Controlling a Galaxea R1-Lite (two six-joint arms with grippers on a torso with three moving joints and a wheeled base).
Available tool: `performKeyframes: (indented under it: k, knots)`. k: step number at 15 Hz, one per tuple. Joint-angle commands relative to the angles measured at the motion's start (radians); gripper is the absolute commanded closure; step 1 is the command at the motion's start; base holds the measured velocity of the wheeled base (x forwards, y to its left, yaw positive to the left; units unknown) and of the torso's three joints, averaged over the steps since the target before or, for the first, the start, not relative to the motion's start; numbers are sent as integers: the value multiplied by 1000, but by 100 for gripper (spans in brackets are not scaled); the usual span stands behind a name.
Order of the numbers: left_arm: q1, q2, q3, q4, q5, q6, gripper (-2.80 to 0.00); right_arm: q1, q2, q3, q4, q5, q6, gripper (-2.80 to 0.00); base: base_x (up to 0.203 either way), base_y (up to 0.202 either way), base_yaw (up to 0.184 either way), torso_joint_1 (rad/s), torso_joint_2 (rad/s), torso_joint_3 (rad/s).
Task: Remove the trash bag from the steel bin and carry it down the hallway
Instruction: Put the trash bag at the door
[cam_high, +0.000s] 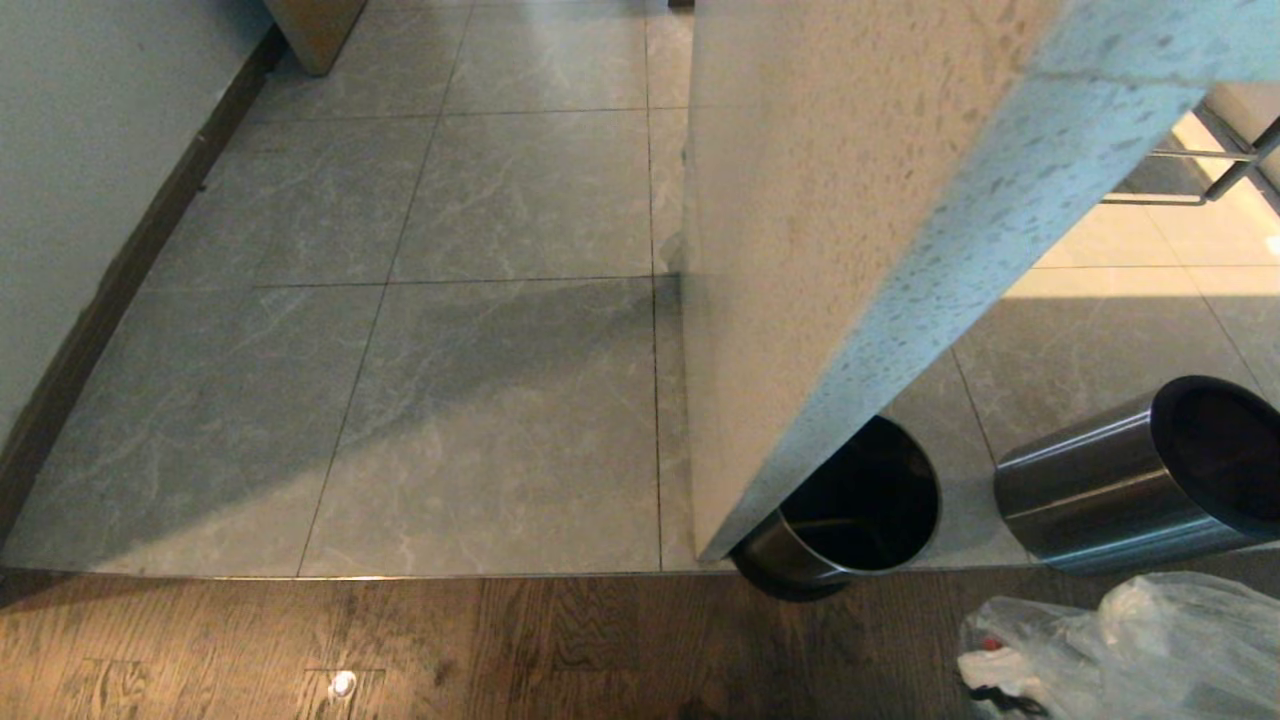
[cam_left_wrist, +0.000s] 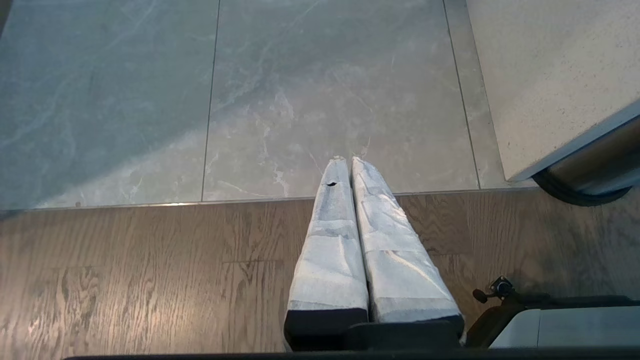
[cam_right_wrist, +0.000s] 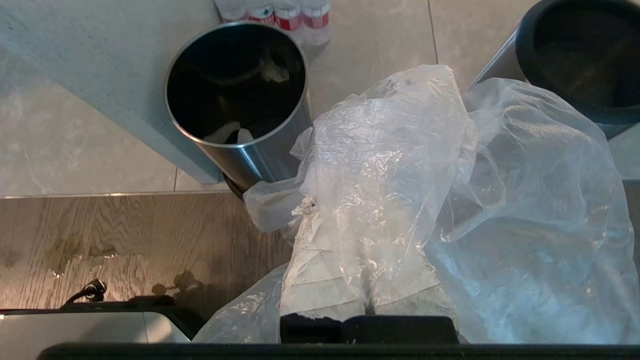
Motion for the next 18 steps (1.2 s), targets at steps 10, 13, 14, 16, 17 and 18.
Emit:
performKeyframes:
  k: [10, 13, 14, 16, 17, 18]
  knots:
    - [0, 1, 3, -1, 1, -19, 0, 0, 1, 2, 0, 0, 0, 0, 0, 0, 0, 2, 3, 183]
    - [0, 1, 3, -2, 1, -19, 0, 0, 1, 2, 0, 0, -2, 0, 0, 0, 0, 4, 1, 202]
    - [0, 1, 3, -2, 1, -19, 0, 0, 1, 2, 0, 0, 0, 0, 0, 0, 0, 2, 2, 217]
    - [0, 1, 3, -1, 1, -19, 0, 0, 1, 2, 0, 0, 0, 0, 0, 0, 0, 0, 5, 205]
    - [0, 1, 3, -1, 1, -20, 0, 0, 1, 3, 0, 0, 0, 0, 0, 0, 0, 5, 2, 211]
    - [0, 1, 3, -2, 1, -19, 0, 0, 1, 2, 0, 0, 0, 0, 0, 0, 0, 6, -2, 196]
